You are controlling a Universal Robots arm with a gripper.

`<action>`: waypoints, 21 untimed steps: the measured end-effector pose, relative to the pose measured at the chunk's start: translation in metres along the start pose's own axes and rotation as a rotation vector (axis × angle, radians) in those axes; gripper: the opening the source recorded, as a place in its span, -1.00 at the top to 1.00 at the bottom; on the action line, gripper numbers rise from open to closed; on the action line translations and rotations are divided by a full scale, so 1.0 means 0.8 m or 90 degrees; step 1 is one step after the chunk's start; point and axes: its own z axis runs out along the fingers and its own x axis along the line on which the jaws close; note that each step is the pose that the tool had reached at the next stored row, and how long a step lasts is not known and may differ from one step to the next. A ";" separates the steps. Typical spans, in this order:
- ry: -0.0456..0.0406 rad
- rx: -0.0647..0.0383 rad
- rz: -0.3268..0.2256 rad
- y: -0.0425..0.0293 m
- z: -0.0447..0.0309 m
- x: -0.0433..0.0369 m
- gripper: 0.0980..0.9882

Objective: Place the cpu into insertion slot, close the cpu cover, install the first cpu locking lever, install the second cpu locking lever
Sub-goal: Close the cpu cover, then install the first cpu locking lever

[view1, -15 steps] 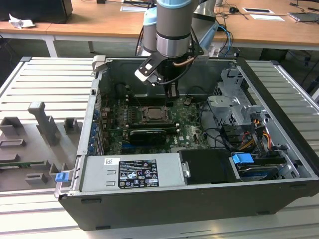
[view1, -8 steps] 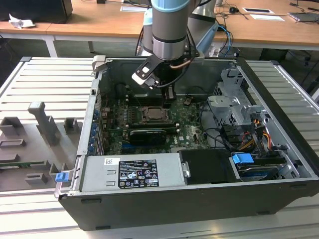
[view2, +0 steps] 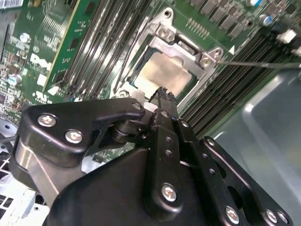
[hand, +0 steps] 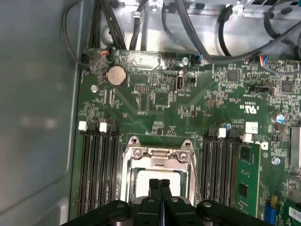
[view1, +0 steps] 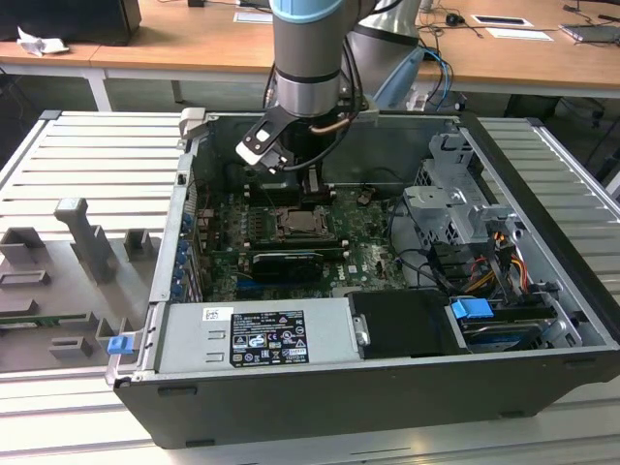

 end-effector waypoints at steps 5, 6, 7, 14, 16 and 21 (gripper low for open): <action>0.0000 0.000 0.000 -0.0085 -0.0006 0.001 0.98; 0.0000 0.000 0.000 -0.0102 -0.0007 0.001 0.98; 0.0000 0.000 0.000 -0.0112 -0.0007 0.001 0.98; -0.0001 0.000 0.000 -0.0132 -0.0030 0.001 0.98; 0.0000 0.000 0.000 -0.0129 -0.0061 0.001 0.98; 0.0000 0.000 0.000 -0.0125 -0.0126 0.001 0.98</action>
